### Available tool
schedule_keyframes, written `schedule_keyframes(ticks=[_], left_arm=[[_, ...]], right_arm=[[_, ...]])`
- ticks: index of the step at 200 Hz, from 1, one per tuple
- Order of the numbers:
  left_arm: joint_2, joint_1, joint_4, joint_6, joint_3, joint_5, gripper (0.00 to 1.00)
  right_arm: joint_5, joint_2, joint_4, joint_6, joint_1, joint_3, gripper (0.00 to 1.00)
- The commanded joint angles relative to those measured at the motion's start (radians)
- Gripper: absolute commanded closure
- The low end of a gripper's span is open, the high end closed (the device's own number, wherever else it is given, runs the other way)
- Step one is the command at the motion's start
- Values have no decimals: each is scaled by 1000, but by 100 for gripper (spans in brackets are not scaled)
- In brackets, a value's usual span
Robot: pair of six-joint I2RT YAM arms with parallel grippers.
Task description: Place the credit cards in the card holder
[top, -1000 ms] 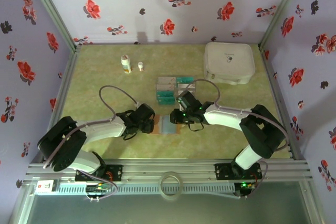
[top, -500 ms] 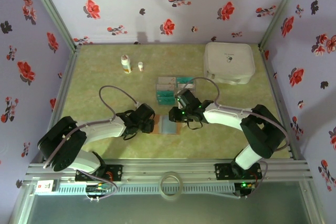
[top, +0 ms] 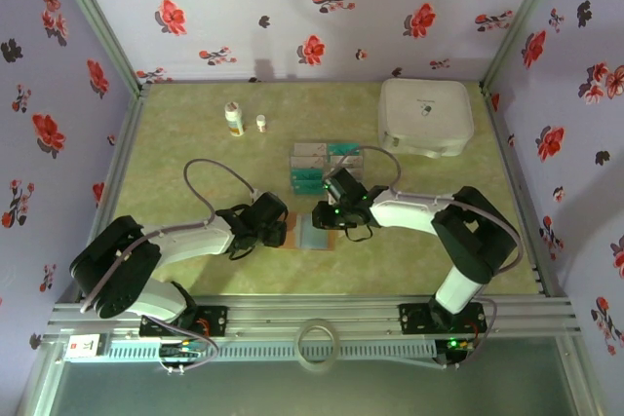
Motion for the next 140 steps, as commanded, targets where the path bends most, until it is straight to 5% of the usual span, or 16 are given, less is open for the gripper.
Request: schedule_keyframes(ticks=[1,140], left_arm=[[5,-7,14,-8,-11,-26,38],[-248,-7,115,72,-104,8,29]], right_arm=[[-16,31,30,-1,7,9,73],[-64,80,107,68,28,24,74]])
